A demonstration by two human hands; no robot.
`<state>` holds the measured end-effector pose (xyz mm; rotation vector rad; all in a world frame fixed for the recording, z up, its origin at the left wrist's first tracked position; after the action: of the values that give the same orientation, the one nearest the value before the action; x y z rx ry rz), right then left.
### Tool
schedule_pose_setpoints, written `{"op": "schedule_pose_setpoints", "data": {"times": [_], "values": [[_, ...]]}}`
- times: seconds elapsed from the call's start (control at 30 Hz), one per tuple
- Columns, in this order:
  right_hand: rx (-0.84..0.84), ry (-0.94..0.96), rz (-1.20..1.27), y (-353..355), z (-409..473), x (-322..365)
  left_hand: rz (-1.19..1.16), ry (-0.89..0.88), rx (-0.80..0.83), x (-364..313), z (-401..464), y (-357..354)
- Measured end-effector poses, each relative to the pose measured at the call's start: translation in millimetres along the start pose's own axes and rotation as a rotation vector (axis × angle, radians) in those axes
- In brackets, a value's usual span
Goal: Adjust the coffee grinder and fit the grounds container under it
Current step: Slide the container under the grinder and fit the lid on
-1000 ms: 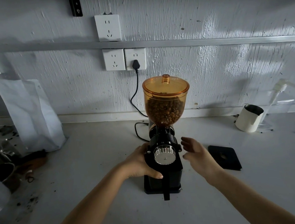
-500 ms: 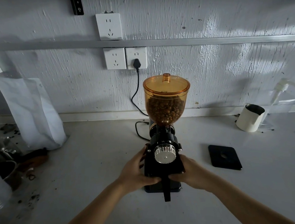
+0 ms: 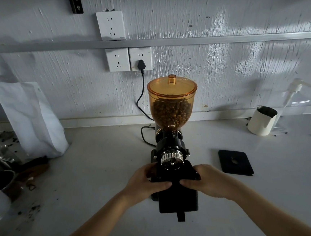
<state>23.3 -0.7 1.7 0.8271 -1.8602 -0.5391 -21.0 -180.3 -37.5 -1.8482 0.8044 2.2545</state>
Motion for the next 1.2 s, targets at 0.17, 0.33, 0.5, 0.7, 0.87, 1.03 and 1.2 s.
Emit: {"op": "schedule_pose_setpoints", "data": {"times": [0.17, 0.33, 0.5, 0.7, 0.87, 1.03, 1.2], "values": [[0.026, -0.041, -0.073, 12.8, -6.8, -15.4, -0.088, 0.022, 0.076, -9.1, -0.1, -24.8], [0.022, -0.07, -0.106, 30.7, -10.1, -33.6, -0.236, 0.022, 0.046, -13.1, 5.8, -54.1], [-0.016, -0.127, -0.111, 47.3, -8.7, -48.0, -0.223, 0.002, 0.031, -11.6, 16.7, -74.7], [-0.019, -0.133, -0.137, 54.2, -7.7, -58.0, -0.132, -0.015, 0.087, -11.5, 30.9, -95.3], [-0.092, -0.193, -0.145, 51.2, 2.9, -72.2, -0.126, -0.028, 0.099, -7.8, 42.5, -108.4], [-0.149, -0.222, -0.105, 50.2, 11.7, -80.4, -0.027, 0.006, 0.095, -1.9, 54.3, -107.7], [-0.172, -0.206, -0.087, 50.0, 18.4, -81.0, -0.001, 0.041, 0.115, 2.5, 60.2, -106.6]]}}
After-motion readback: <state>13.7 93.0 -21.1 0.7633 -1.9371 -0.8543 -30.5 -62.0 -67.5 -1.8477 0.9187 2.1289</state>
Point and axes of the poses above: each hand's wrist, its own z-axis towards the middle knuckle, its own y-axis out of the back of the hand, x = y × z, the point moved 7 cm from there along z, towards the middle knuckle, and after that the axes turned 14 degrees about -y, right-handed, at the moved point
